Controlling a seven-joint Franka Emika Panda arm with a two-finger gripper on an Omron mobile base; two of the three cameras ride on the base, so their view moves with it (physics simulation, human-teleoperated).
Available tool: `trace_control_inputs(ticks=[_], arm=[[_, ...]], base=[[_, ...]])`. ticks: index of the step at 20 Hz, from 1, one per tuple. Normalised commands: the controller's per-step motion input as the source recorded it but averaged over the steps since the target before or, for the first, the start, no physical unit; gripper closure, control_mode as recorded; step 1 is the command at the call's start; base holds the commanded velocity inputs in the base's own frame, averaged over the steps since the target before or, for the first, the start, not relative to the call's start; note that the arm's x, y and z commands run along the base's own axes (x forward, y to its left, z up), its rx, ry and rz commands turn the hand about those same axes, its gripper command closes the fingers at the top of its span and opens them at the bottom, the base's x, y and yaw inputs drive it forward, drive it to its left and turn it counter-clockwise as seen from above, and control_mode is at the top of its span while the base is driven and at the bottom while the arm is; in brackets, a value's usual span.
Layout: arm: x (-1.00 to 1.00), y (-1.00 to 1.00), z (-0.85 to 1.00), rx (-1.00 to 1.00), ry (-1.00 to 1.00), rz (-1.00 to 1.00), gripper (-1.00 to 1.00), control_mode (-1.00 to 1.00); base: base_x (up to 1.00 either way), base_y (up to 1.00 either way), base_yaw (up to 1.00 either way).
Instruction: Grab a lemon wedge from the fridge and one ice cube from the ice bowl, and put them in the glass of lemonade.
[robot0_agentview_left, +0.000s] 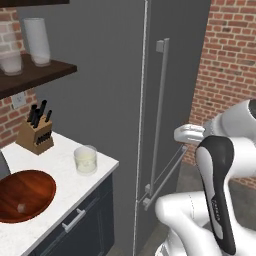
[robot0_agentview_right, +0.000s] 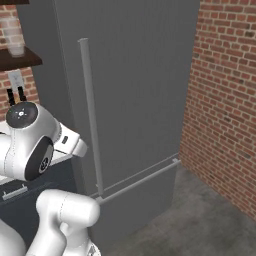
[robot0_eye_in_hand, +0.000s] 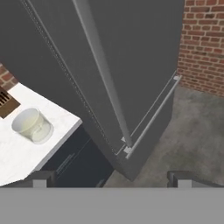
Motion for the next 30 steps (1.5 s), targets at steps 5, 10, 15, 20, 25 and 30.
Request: trace_control_inputs(ticks=[5, 10, 15, 20, 25, 30], arm=[[0.00, 0.00, 0.00, 0.00, 0.00, 0.00, -1.00, 1.00], [0.00, 0.00, 0.00, 0.00, 0.00, 0.00, -1.00, 1.00], [0.20, -0.09, 0.00, 0.00, 0.00, 0.05, -1.00, -1.00], [0.76, -0.30, 0.12, 0.06, -0.01, 0.38, -1.00, -1.00], [0.84, 0.00, 0.36, 0.06, -0.01, 0.34, -1.00, -1.00], [0.64, -0.01, 0.40, 0.01, 0.00, 0.26, -1.00, -1.00]], base=[[0.00, 0.00, 0.00], [0.04, -0.01, 0.00], [0.16, -0.06, 0.01], [0.00, 0.00, 0.00], [0.00, 0.00, 0.00], [0.00, 0.00, 0.00]])
